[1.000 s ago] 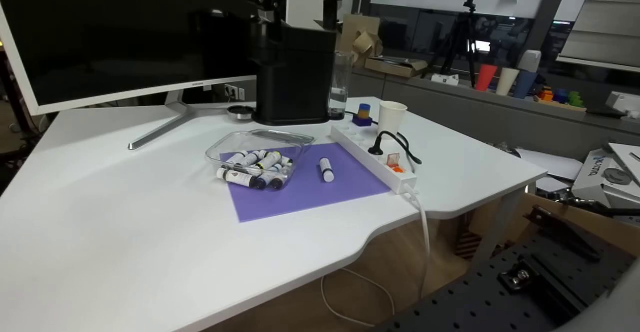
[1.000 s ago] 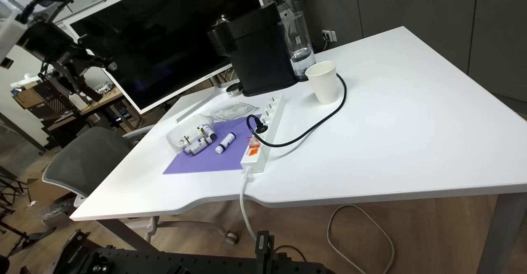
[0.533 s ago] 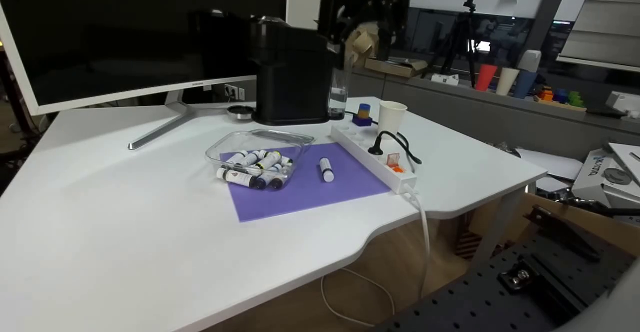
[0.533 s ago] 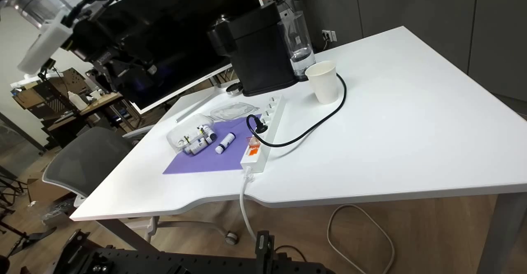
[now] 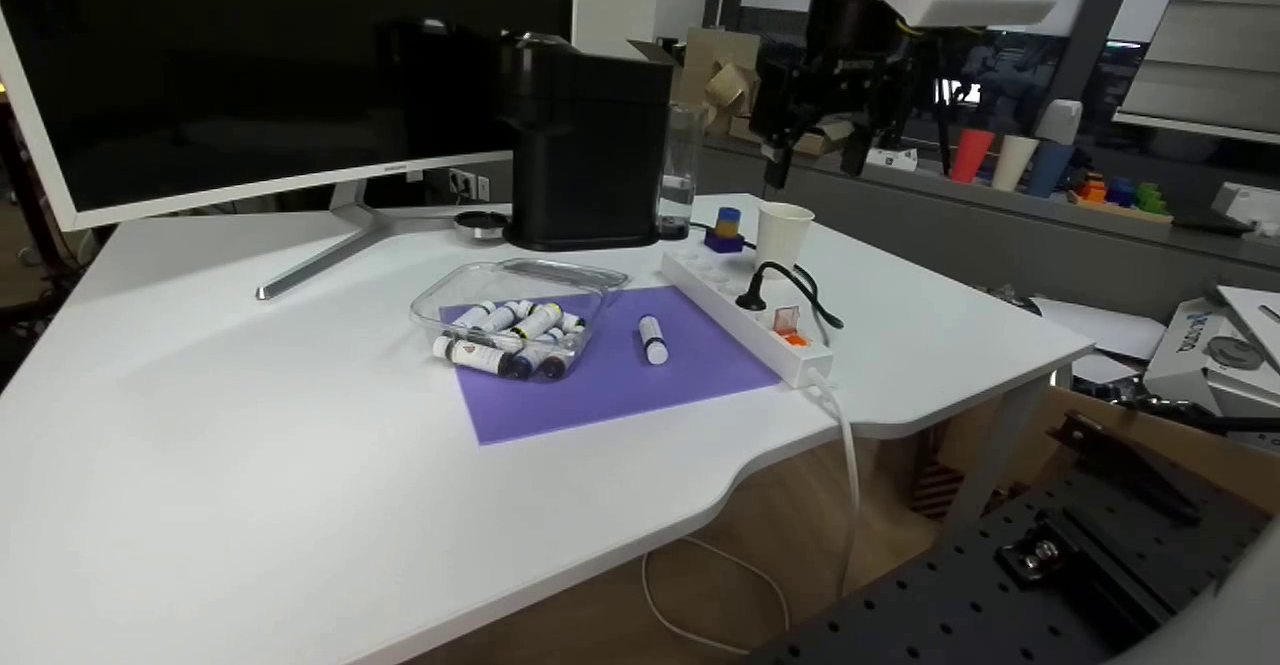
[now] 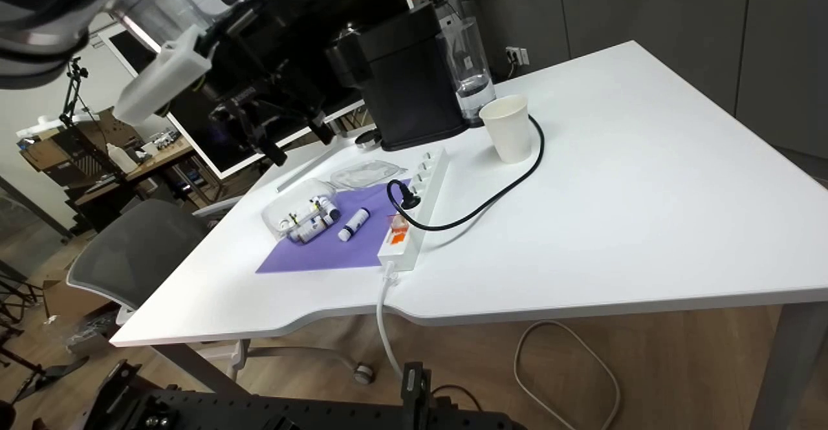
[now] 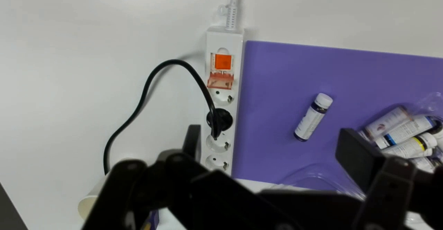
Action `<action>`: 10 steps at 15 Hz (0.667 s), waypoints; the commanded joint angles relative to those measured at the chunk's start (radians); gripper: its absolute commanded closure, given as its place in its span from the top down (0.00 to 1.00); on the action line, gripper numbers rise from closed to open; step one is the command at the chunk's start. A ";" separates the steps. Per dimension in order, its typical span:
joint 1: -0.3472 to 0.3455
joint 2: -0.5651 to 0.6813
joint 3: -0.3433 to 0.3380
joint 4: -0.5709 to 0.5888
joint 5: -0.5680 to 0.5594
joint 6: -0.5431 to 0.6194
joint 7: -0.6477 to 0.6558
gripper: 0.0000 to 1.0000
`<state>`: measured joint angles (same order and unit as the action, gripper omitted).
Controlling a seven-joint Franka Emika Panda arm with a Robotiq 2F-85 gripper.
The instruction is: Turn on the switch on the adapter and then close the clear container
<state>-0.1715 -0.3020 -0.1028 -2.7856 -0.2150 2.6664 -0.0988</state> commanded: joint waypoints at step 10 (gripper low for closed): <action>0.005 0.250 -0.059 0.099 0.063 0.008 -0.079 1.00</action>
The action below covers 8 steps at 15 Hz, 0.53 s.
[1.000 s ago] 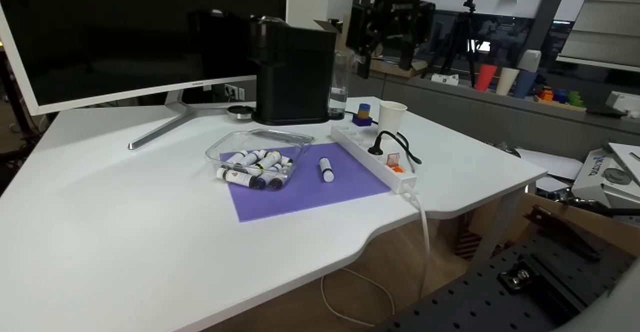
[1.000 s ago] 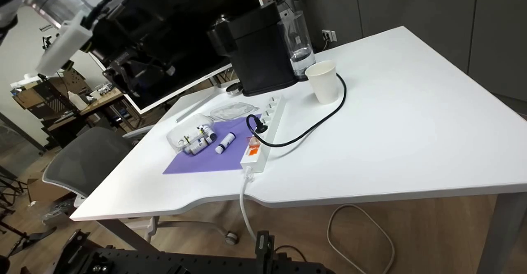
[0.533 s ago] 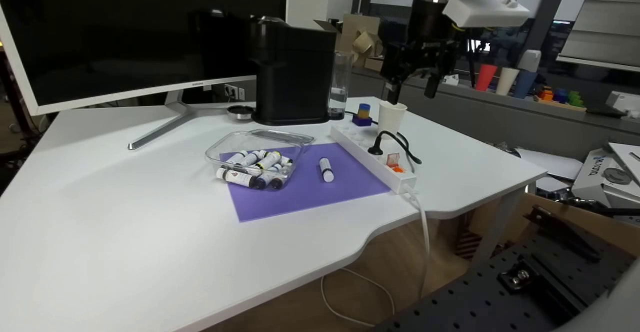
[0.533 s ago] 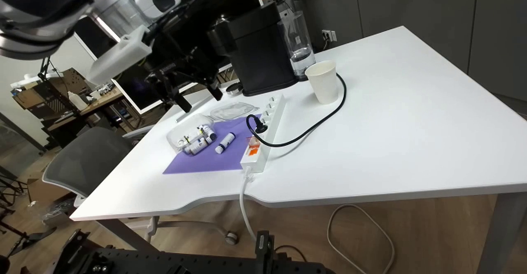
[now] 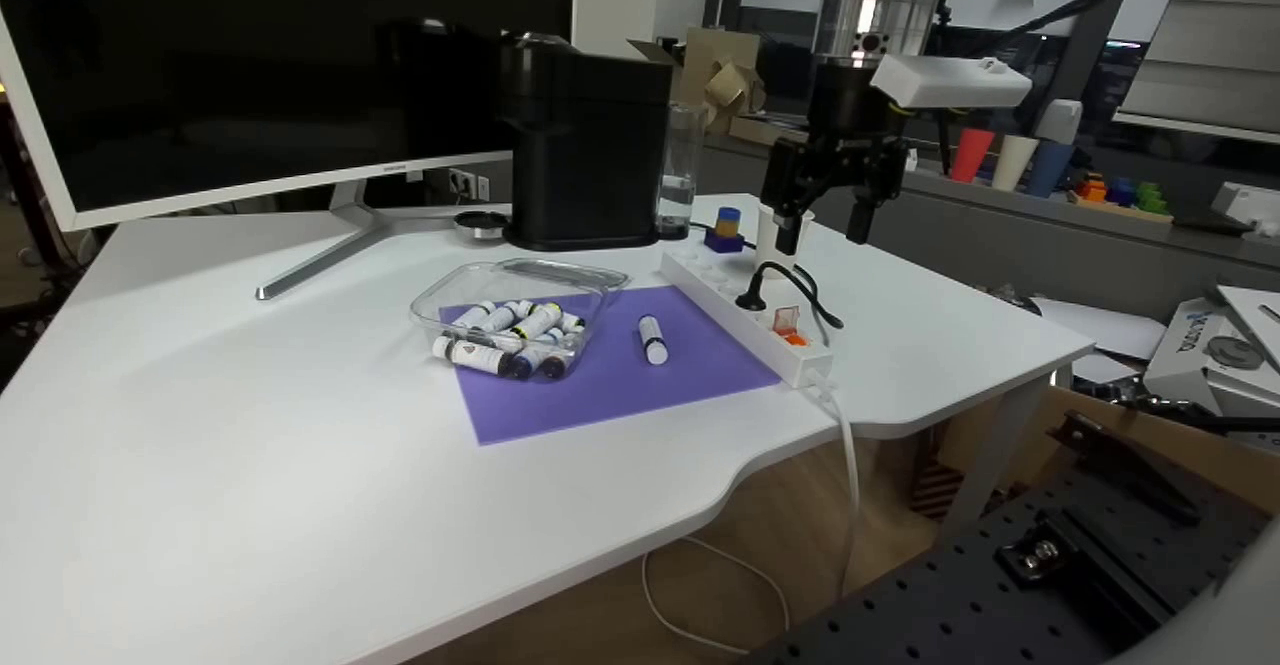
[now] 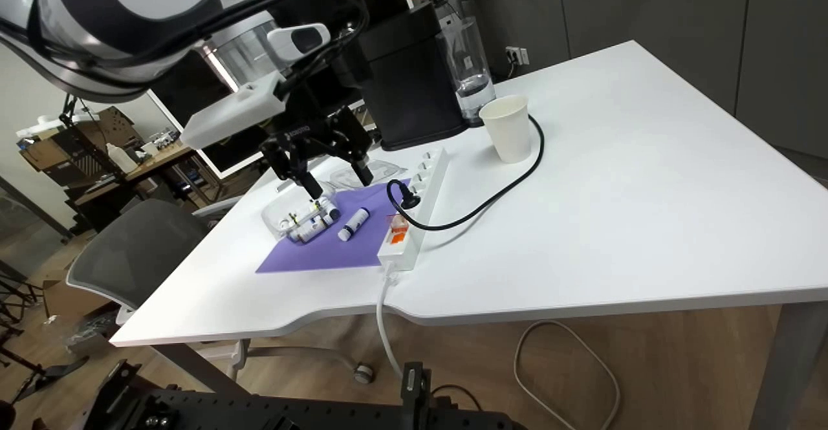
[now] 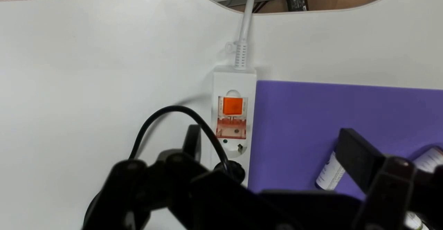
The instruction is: Turn on the switch on the adapter and then close the clear container
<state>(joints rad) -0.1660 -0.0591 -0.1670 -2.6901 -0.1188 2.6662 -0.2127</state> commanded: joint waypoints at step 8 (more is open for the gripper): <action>0.011 0.194 0.015 0.118 -0.013 0.032 0.042 0.75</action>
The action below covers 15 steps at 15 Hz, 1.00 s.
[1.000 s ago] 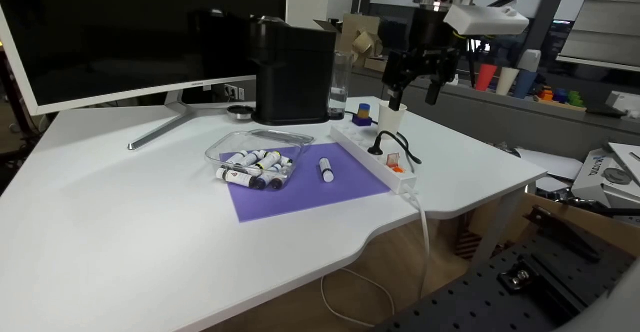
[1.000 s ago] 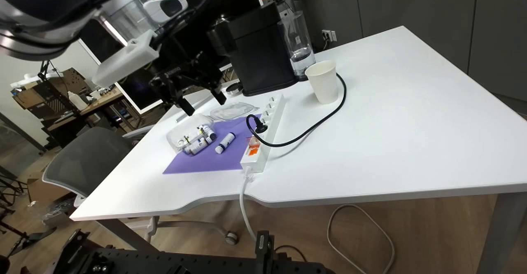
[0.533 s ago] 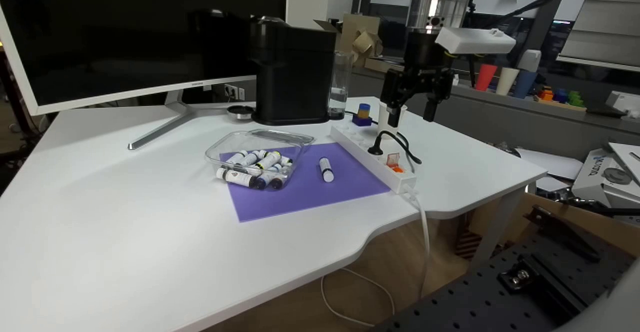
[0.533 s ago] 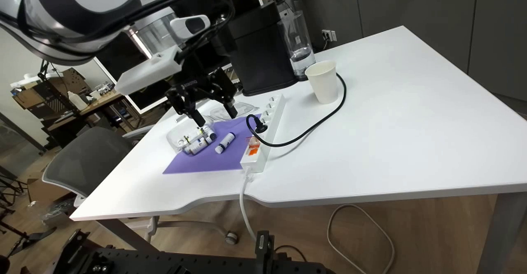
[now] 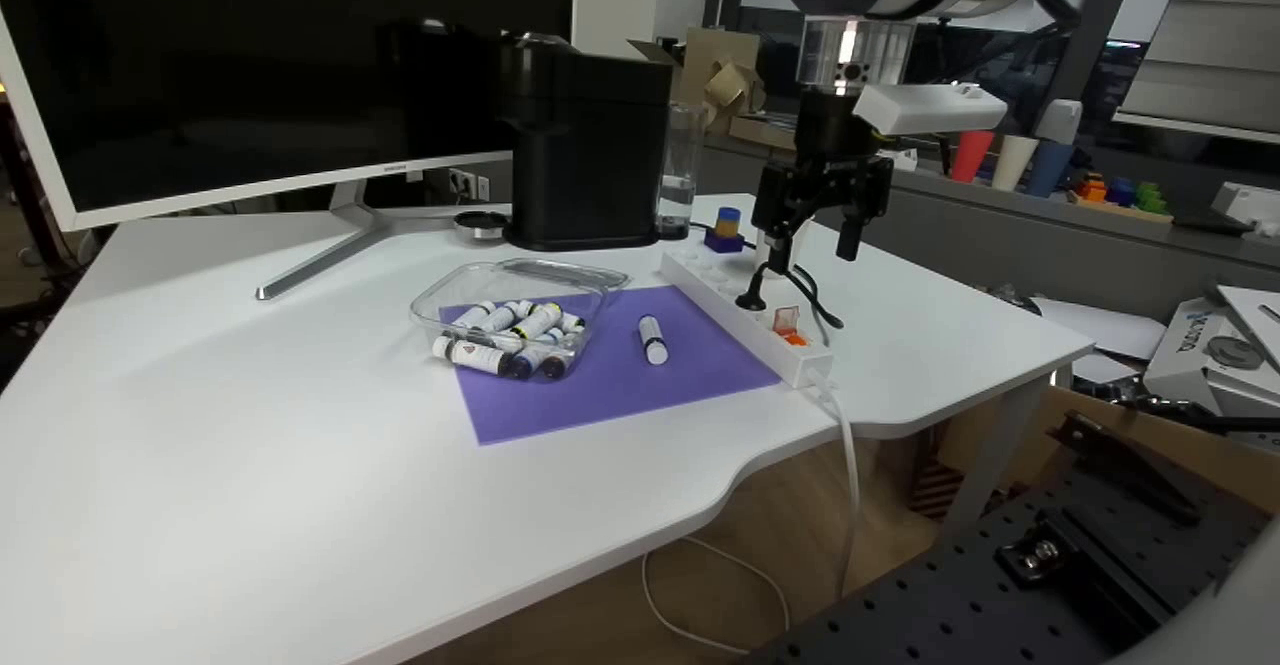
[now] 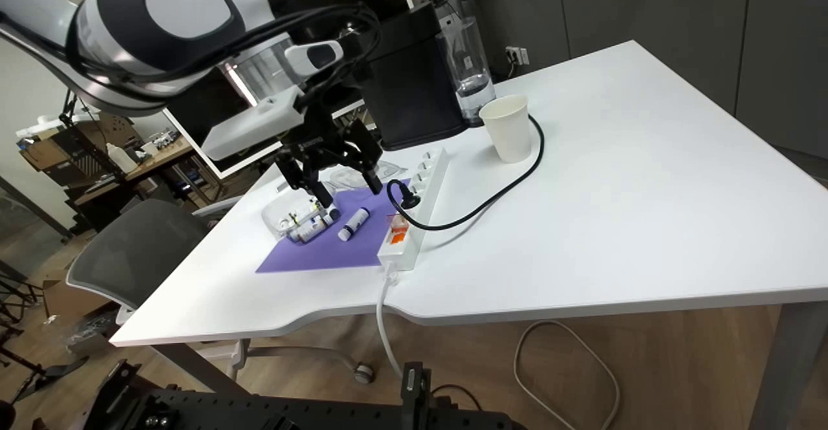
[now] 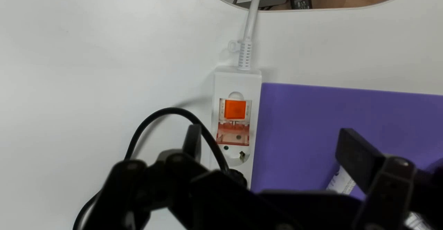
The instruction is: Turn on the switch on the adapter and then close the clear container
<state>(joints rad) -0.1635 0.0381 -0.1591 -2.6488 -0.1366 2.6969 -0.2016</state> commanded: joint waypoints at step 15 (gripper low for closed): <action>0.055 0.283 0.009 0.161 0.018 0.032 0.139 0.00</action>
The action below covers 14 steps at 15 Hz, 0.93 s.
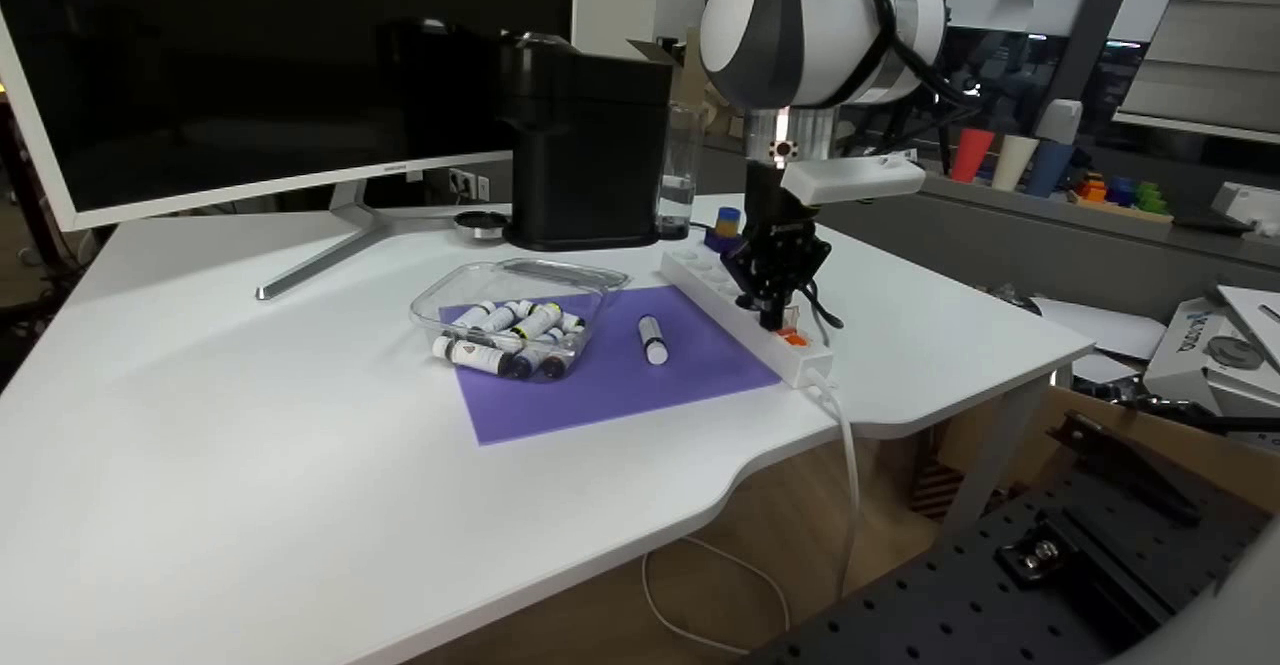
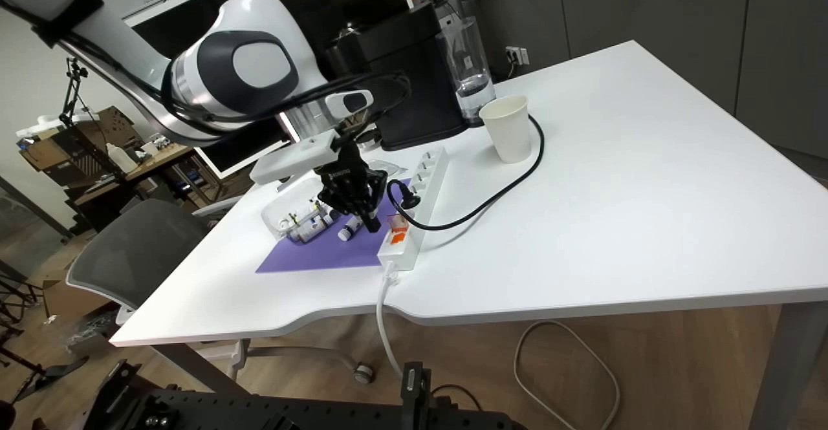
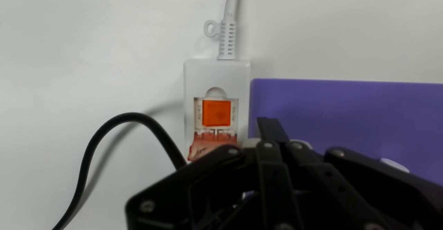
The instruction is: Turn on the switch on the adapter and then close the clear container
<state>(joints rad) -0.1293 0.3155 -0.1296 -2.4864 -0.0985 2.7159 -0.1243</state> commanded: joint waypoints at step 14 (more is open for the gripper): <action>0.059 0.015 -0.131 -0.053 -0.115 0.127 0.145 0.00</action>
<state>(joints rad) -0.0830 0.3248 -0.2314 -2.5336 -0.1681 2.8069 -0.0042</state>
